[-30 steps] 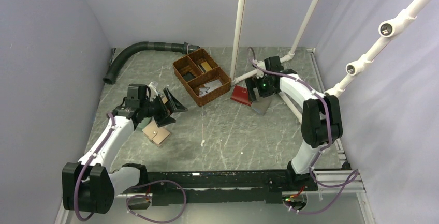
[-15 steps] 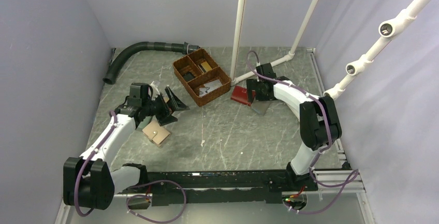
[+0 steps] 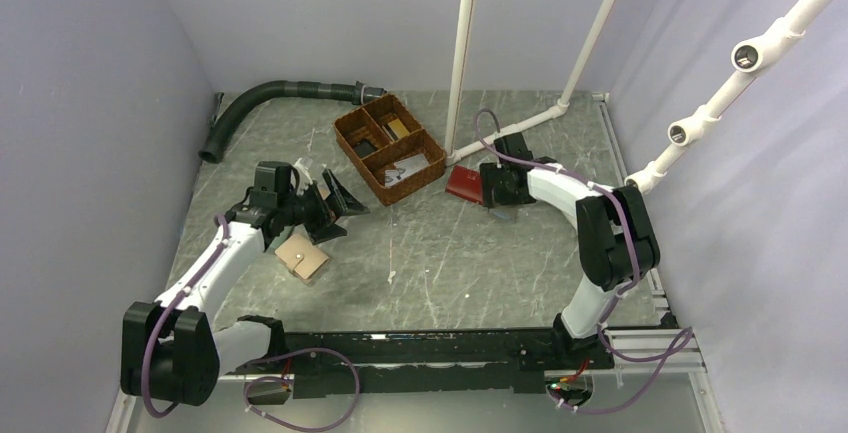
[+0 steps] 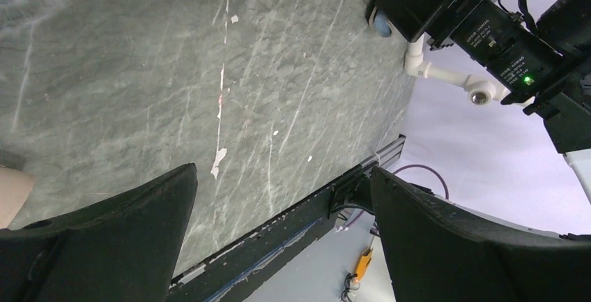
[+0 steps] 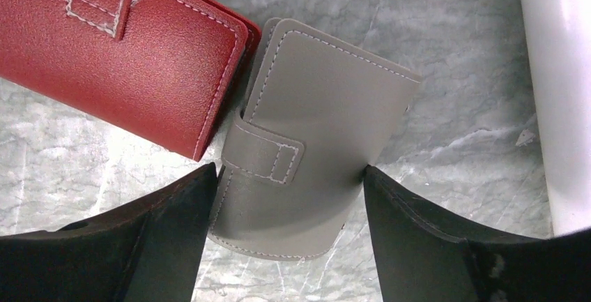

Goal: Take the credit cards out of the card holder

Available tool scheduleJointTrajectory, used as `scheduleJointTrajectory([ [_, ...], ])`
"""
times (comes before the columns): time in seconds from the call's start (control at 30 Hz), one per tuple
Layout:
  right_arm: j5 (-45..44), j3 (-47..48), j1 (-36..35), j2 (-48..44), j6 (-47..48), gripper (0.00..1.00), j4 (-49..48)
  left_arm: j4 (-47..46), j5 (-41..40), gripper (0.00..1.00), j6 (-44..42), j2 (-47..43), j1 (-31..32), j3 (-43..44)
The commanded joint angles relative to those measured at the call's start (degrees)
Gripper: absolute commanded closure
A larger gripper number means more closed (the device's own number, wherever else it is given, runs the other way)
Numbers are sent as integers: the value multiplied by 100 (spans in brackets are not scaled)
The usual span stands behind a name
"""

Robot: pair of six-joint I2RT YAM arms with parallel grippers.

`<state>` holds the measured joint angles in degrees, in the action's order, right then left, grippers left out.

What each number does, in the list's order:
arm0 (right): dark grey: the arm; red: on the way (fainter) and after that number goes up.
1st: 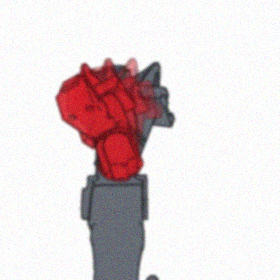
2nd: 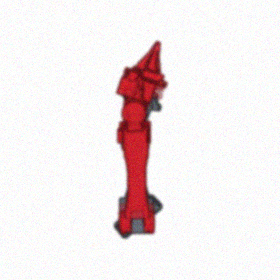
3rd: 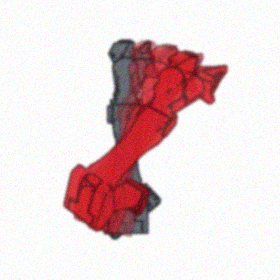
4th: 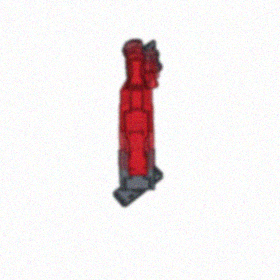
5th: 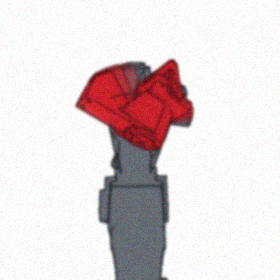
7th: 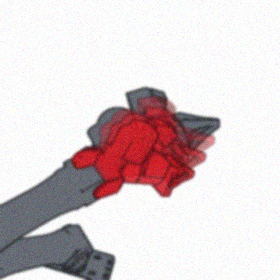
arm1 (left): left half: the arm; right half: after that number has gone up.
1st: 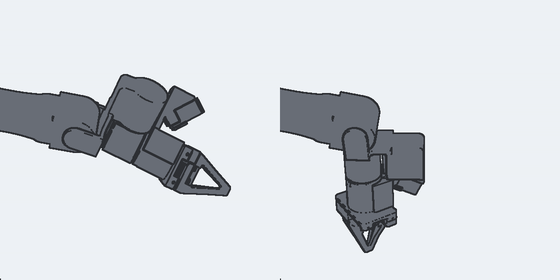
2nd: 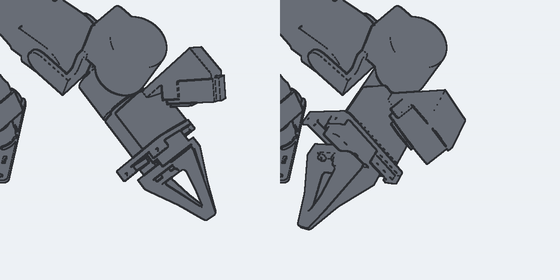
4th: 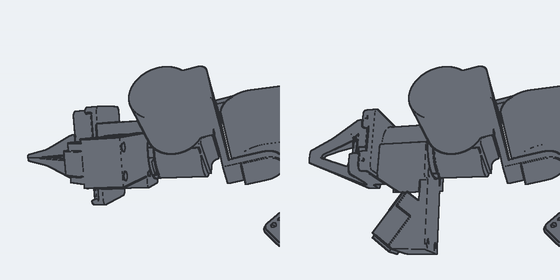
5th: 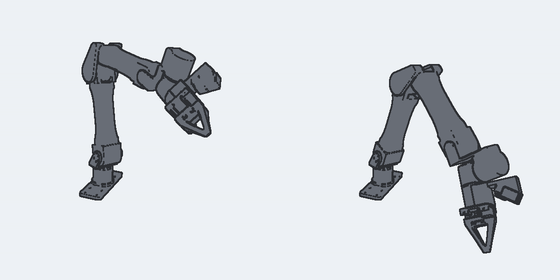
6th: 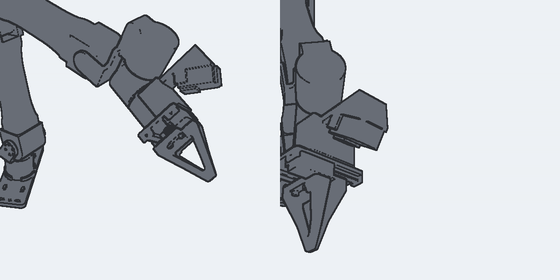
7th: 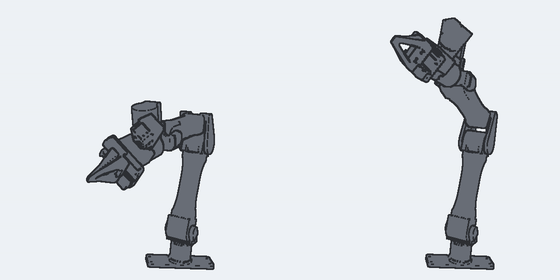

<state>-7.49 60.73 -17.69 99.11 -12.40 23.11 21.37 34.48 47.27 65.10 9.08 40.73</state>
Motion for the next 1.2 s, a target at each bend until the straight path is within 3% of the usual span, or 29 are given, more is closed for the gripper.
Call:
scheduleJointTrajectory([
  [0.0,-34,-234,29,-316,100,32,-194,-316,15,0,101,-39,108,-49],
  [0.37,343,-998,95,-1445,685,99,-187,-1041,174,1,268,-29,506,-143],
  [0.57,1126,-1201,208,-2017,815,100,66,-1773,273,1,476,65,860,-257],
  [0.77,3345,-1053,240,-2238,1008,100,412,-2335,217,1,661,119,1179,-443],
  [1.0,5954,-1110,175,-1986,638,100,36,-2315,-137,1,687,-134,1445,-668],
  [1.17,6564,-1210,-151,-1333,396,100,-390,-2148,-348,1,767,-224,1545,-786],
])
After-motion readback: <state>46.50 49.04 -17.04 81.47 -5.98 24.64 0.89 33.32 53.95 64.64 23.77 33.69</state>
